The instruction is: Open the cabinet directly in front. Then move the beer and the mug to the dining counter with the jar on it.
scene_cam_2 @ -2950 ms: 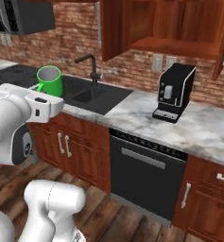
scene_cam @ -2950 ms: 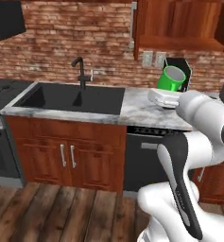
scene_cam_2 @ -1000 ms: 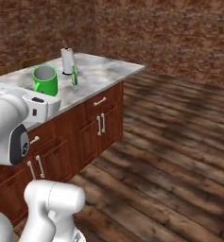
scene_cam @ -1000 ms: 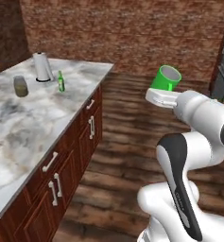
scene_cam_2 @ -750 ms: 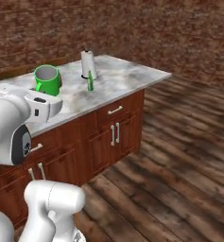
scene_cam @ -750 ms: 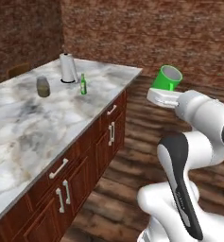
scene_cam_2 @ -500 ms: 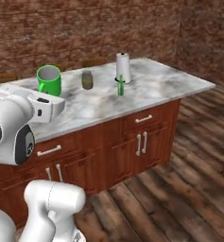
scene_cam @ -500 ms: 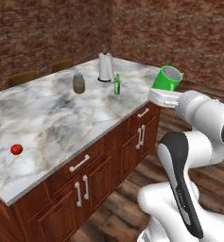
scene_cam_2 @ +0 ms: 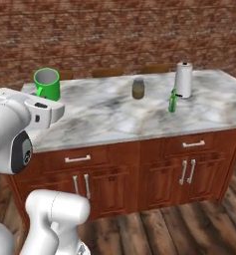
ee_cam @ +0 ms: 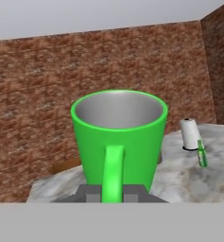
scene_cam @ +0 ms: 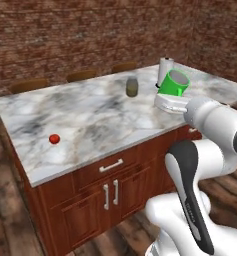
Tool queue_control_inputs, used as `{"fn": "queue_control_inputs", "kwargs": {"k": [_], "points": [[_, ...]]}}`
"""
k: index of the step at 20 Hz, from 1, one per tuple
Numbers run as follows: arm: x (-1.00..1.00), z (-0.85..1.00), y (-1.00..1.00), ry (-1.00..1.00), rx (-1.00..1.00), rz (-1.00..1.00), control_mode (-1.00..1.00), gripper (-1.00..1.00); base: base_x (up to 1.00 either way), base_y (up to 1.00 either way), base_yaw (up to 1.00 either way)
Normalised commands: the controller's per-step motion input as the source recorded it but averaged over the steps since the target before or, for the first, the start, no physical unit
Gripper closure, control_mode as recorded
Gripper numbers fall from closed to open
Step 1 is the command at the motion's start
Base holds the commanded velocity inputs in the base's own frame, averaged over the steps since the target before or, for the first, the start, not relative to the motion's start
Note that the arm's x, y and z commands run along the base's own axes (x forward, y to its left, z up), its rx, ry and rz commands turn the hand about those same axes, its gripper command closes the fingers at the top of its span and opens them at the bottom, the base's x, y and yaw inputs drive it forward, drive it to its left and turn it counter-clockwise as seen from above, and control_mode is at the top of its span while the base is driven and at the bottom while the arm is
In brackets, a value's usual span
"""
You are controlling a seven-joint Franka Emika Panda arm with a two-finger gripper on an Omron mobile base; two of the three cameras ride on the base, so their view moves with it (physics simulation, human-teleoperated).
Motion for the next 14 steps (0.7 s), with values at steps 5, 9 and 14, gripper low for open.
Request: {"fn": "queue_control_inputs", "kwargs": {"k": [5,9,14], "points": [[0.0,0.0,0.0,0.0,0.0,0.0,1.0,1.0,0.03,-0.35,0.15],[0.0,0.0,0.0,0.0,0.0,0.0,1.0,1.0,0.0,-0.75,0.14],[0.0,0.0,0.0,0.0,0.0,0.0,1.0,1.0,0.19,-0.82,0.1]]}}
